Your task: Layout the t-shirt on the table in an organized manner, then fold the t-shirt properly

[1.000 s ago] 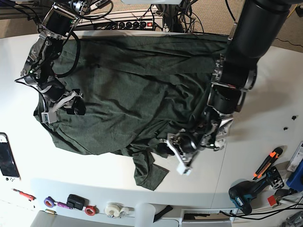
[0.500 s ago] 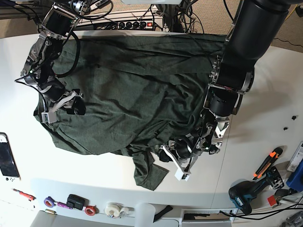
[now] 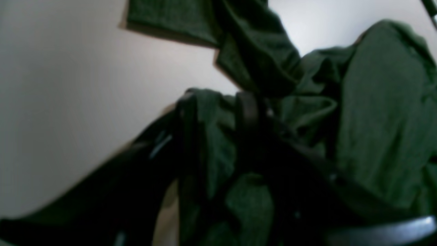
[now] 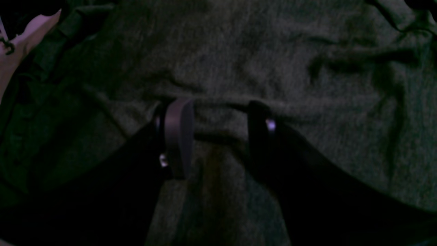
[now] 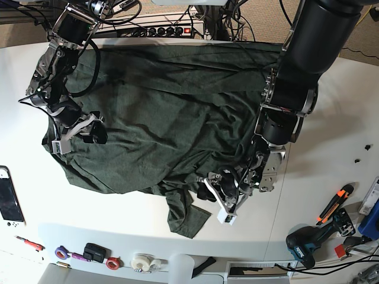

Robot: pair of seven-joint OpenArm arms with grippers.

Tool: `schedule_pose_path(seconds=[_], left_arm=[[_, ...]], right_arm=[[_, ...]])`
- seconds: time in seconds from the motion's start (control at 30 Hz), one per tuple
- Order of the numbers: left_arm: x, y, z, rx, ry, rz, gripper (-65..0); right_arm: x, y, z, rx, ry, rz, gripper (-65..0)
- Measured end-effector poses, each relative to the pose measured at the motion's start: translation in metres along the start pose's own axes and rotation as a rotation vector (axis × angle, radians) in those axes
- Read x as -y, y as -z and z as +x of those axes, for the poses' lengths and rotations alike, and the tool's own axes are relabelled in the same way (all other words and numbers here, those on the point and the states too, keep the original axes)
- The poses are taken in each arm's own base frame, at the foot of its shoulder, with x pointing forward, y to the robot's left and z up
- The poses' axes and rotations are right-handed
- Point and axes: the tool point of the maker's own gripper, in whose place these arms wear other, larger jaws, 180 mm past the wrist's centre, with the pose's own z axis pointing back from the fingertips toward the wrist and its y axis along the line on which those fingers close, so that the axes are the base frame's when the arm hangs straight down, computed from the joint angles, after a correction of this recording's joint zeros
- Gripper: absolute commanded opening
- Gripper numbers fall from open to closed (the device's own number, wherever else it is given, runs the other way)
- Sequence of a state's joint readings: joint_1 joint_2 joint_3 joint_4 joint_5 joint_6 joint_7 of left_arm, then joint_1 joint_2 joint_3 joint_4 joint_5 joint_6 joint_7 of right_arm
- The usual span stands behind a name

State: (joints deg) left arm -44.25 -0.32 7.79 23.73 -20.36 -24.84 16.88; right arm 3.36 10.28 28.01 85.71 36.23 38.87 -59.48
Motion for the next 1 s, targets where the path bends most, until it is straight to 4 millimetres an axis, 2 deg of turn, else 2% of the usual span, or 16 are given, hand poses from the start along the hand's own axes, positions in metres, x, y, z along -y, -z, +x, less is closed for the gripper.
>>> schedule_pose_path(seconds=[0.1, 0.43, 0.57, 0.83, 1.0], left_arm=[[-0.006, 0.000, -0.002, 0.000, -0.001, 0.036, -44.4], [-0.006, 0.001, -0.015, 0.012, -0.021, 0.034, -44.7], [-0.006, 0.001, -0.016, 0.028, -0.028, 0.033, -48.0], [-0.004, 0.001, -0.016, 0.027, -0.025, 0.025, -48.2], [-0.003, 0.001, -0.017, 0.027, -0.021, 0.018, -63.0]], right_arm=[[0.000, 0.000, 0.000, 0.000, 0.000, 0.000, -39.0], [0.000, 0.000, 0.000, 0.000, 0.000, 0.000, -39.0], [0.000, 0.000, 0.000, 0.000, 0.000, 0.000, -39.0], [0.000, 0.000, 0.000, 0.000, 0.000, 0.000, -39.0], [0.000, 0.000, 0.000, -0.001, 0.000, 0.000, -39.0]])
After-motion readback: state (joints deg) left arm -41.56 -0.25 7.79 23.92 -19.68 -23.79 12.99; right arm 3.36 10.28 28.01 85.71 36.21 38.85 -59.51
